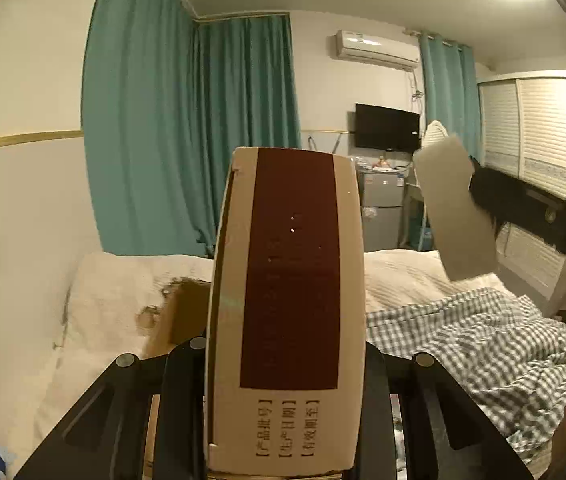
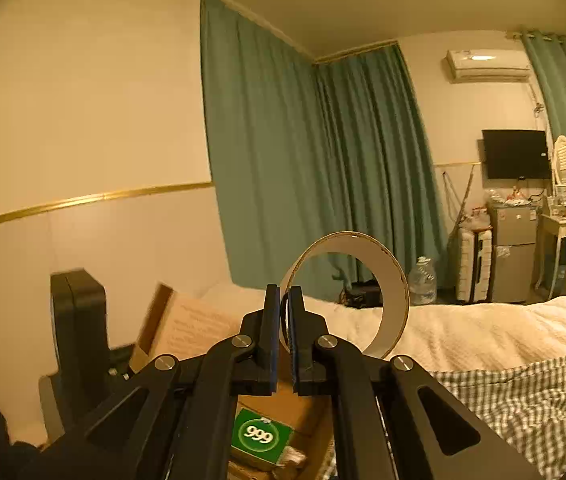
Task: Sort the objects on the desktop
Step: 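Carry and release the brown box with left tool while right tool drops the tape ring into the cardboard box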
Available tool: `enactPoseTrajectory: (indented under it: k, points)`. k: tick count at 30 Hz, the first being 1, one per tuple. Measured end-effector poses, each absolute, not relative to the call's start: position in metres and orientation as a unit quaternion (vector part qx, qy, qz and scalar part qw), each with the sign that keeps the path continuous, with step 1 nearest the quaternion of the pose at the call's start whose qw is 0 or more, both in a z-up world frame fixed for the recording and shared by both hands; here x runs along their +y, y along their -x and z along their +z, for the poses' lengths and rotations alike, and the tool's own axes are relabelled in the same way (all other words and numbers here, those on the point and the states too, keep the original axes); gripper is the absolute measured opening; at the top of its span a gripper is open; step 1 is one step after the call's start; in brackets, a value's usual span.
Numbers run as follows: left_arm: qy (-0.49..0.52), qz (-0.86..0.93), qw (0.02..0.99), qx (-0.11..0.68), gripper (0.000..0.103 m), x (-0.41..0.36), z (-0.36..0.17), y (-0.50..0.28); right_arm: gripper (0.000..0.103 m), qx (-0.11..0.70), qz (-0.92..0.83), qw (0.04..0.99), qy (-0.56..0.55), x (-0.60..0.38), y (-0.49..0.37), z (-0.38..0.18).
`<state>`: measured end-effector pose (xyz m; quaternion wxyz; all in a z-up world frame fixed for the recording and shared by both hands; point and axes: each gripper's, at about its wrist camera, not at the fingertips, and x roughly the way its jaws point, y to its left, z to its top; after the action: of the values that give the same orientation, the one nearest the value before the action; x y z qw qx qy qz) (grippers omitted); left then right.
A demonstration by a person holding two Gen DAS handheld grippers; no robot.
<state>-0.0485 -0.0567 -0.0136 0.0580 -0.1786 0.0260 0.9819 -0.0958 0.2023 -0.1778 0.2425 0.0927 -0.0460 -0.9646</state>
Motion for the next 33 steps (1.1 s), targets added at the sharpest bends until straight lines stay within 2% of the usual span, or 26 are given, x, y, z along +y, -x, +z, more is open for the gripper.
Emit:
enactPoseTrajectory:
  k: [11,17,26,27,29,30,31,33]
  points:
    - [0.236,0.971,0.038,0.005,0.029,-0.098,-0.038,0.092,0.003,-0.037,-0.949,0.262,-0.169,0.149,0.145,-0.217]
    - [0.282,0.959,0.033,0.018,0.029,-0.099,-0.059,0.117,0.004,-0.029,-0.938,0.254,-0.236,0.137,0.179,-0.239]
    - [0.346,0.937,0.044,0.025,0.032,-0.097,-0.083,0.142,0.006,-0.066,-0.902,0.257,-0.339,0.142,0.231,-0.269]
    - [0.347,0.937,0.042,0.026,0.035,-0.096,-0.081,0.143,0.009,-0.071,-0.900,0.257,-0.345,0.144,0.234,-0.270]
    - [0.343,0.938,0.040,0.023,0.053,-0.094,-0.072,0.143,0.026,-0.080,-0.897,0.249,-0.357,0.150,0.237,-0.270]
    - [0.339,0.940,0.038,0.022,0.062,-0.093,-0.068,0.142,0.043,-0.085,-0.896,0.243,-0.361,0.152,0.237,-0.269]
    - [0.334,0.942,0.034,0.022,0.064,-0.096,-0.066,0.141,0.055,-0.091,-0.896,0.238,-0.364,0.156,0.237,-0.267]
    - [0.331,0.943,0.032,0.020,0.064,-0.101,-0.060,0.139,0.056,-0.103,-0.897,0.233,-0.361,0.165,0.235,-0.260]
